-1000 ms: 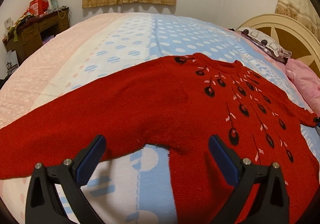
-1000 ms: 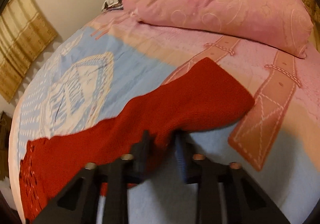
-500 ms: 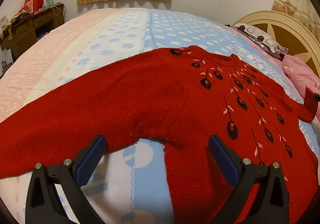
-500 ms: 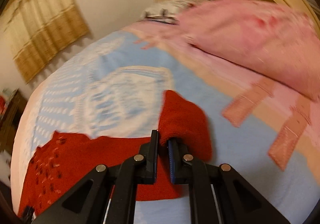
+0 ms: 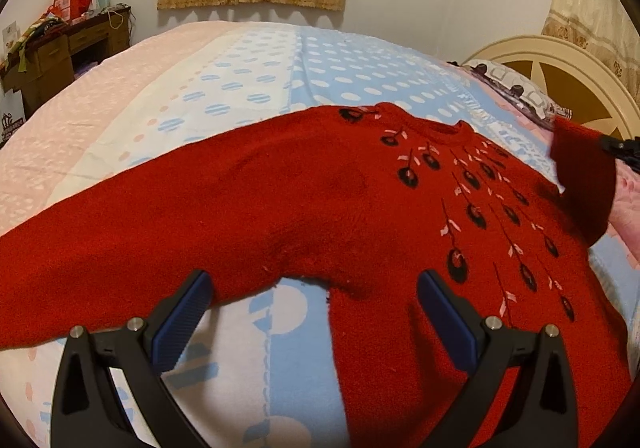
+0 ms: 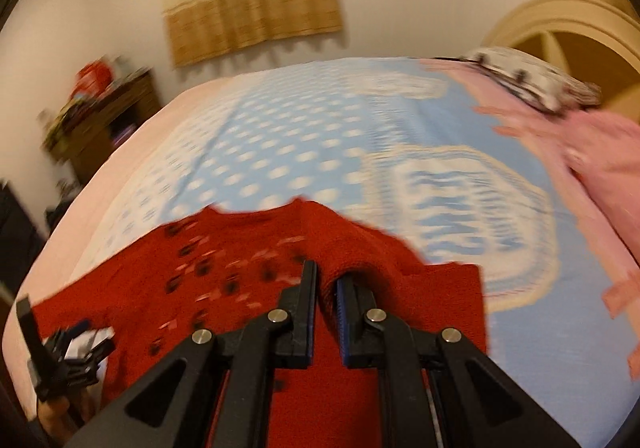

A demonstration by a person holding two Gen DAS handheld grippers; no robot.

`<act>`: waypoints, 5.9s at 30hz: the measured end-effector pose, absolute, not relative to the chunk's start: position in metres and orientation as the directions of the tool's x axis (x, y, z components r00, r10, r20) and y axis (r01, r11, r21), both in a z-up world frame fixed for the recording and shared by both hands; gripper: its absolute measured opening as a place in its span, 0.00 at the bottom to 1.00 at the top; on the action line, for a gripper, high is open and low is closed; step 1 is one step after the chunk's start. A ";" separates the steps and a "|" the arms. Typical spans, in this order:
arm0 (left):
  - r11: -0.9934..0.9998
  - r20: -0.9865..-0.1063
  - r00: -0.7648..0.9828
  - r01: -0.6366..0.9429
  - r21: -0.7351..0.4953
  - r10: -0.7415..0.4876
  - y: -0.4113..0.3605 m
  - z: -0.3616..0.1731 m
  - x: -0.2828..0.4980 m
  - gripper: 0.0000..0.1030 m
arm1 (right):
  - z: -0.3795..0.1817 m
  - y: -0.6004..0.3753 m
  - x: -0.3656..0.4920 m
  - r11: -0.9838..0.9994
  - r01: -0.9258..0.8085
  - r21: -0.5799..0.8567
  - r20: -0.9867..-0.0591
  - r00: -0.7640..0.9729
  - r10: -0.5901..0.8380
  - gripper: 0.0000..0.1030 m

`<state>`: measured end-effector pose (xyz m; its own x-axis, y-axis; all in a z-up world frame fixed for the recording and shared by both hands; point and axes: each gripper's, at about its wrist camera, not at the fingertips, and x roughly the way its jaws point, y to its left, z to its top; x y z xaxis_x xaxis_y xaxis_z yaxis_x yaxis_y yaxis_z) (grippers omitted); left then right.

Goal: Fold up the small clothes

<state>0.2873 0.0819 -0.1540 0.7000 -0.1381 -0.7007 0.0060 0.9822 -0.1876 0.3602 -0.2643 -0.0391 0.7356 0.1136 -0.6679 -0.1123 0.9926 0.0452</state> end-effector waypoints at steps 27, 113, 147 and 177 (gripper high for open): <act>0.960 -0.696 0.690 0.279 0.001 -0.200 -0.036 -0.075 0.291 1.00 | -0.132 -0.246 0.274 0.937 -0.349 0.013 -0.736 0.631 0.246 0.73; 0.962 -0.611 0.769 0.022 -0.271 -0.190 0.078 -0.115 0.311 0.08 | -0.117 -0.308 0.236 0.944 -0.259 0.206 -0.483 0.812 0.328 0.76; 0.996 -0.695 0.716 0.006 -0.092 -0.068 0.080 -0.128 0.312 0.72 | -0.098 -0.256 0.307 0.927 -0.366 0.076 -0.657 0.681 0.323 0.77; 0.998 -0.788 0.614 -0.005 -0.064 -0.048 0.081 -0.153 0.285 0.84 | -0.155 -0.289 0.335 0.940 -0.339 -0.033 -0.859 0.490 0.146 0.76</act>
